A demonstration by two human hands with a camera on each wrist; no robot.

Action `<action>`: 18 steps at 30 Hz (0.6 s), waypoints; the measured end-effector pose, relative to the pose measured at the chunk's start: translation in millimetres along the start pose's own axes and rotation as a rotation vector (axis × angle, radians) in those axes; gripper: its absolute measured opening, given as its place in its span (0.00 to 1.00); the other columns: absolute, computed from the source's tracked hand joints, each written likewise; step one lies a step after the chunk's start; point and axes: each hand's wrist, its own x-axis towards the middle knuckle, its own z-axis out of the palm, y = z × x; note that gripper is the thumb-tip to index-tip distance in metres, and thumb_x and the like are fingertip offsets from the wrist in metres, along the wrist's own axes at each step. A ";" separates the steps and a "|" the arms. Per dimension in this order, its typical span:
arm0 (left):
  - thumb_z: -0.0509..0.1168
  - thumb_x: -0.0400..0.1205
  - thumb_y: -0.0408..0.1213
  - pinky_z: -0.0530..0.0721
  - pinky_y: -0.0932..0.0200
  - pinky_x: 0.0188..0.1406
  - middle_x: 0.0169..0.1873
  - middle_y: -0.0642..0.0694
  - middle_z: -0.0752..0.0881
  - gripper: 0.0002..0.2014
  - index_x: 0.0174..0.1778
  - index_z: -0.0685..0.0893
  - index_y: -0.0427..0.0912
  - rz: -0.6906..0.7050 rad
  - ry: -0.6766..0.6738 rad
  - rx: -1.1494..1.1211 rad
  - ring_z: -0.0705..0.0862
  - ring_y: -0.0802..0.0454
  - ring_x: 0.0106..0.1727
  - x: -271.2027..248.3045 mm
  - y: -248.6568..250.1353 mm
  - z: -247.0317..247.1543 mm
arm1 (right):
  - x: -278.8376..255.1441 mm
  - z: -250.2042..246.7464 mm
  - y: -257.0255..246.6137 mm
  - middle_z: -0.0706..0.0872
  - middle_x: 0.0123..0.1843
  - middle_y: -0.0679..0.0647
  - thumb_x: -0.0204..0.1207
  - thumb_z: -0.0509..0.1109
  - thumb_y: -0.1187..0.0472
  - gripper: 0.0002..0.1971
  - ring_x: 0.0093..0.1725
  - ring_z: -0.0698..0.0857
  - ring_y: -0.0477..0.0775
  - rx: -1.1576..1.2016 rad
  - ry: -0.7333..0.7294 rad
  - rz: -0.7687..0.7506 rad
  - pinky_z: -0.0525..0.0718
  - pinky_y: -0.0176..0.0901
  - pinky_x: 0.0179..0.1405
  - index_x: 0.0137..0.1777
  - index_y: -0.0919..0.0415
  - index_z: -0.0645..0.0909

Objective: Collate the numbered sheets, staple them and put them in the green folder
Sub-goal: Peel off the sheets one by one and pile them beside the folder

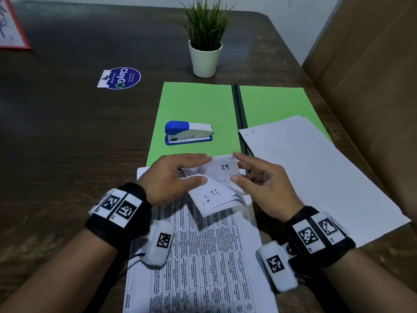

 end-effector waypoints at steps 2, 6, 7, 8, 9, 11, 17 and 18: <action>0.78 0.77 0.42 0.75 0.58 0.78 0.72 0.61 0.81 0.24 0.68 0.84 0.63 0.003 0.000 -0.001 0.76 0.75 0.72 -0.1 -0.5 -0.2 | 0.0 -0.1 0.6 0.89 0.60 0.46 0.72 0.79 0.68 0.26 0.48 0.92 0.60 -0.003 0.001 0.006 0.91 0.49 0.48 0.66 0.44 0.84; 0.79 0.75 0.44 0.82 0.53 0.71 0.69 0.59 0.84 0.14 0.56 0.92 0.60 -0.020 0.008 -0.052 0.79 0.72 0.69 -0.6 2.3 0.5 | 0.0 -0.3 0.6 0.89 0.60 0.49 0.72 0.80 0.65 0.25 0.49 0.91 0.61 -0.006 0.000 0.017 0.91 0.52 0.50 0.67 0.43 0.84; 0.78 0.73 0.47 0.83 0.51 0.70 0.68 0.59 0.84 0.10 0.50 0.94 0.58 -0.042 0.018 -0.078 0.81 0.71 0.67 -0.6 3.4 0.6 | -0.1 0.0 0.0 0.89 0.60 0.51 0.72 0.80 0.62 0.24 0.49 0.92 0.60 -0.002 0.001 0.023 0.91 0.53 0.50 0.67 0.43 0.84; 0.77 0.72 0.51 0.83 0.49 0.69 0.67 0.59 0.85 0.08 0.44 0.95 0.57 -0.064 0.028 -0.104 0.82 0.71 0.66 -0.5 4.0 0.9 | -0.4 0.3 -1.0 0.90 0.60 0.51 0.71 0.80 0.58 0.24 0.47 0.92 0.57 0.002 0.006 0.029 0.91 0.54 0.50 0.67 0.42 0.84; 0.75 0.72 0.55 0.83 0.48 0.69 0.66 0.58 0.85 0.10 0.40 0.95 0.55 -0.071 0.036 -0.129 0.82 0.70 0.66 -0.5 4.6 1.4 | -0.6 0.8 -2.4 0.90 0.58 0.50 0.70 0.79 0.54 0.23 0.44 0.91 0.54 0.001 0.013 0.034 0.92 0.55 0.49 0.66 0.42 0.84; 0.73 0.74 0.61 0.84 0.45 0.68 0.64 0.56 0.87 0.17 0.36 0.95 0.50 -0.071 0.052 -0.171 0.83 0.67 0.66 -0.2 3.6 2.6 | -1.0 1.1 -4.3 0.90 0.52 0.45 0.69 0.76 0.49 0.22 0.38 0.86 0.53 -0.005 0.021 0.034 0.91 0.59 0.45 0.65 0.41 0.85; 0.80 0.74 0.42 0.85 0.52 0.66 0.55 0.57 0.91 0.17 0.58 0.90 0.53 -0.066 0.068 -0.113 0.88 0.62 0.58 -0.9 0.6 2.4 | -0.6 0.9 -2.7 0.90 0.51 0.47 0.74 0.76 0.56 0.19 0.37 0.84 0.50 -0.009 0.019 0.036 0.89 0.59 0.45 0.63 0.39 0.85; 0.80 0.75 0.44 0.84 0.54 0.67 0.58 0.59 0.90 0.20 0.63 0.88 0.56 -0.062 0.051 -0.072 0.86 0.65 0.60 -1.3 0.7 1.8 | -0.3 0.9 -1.9 0.90 0.53 0.49 0.75 0.76 0.59 0.19 0.38 0.85 0.49 -0.008 0.015 0.036 0.90 0.55 0.45 0.64 0.39 0.84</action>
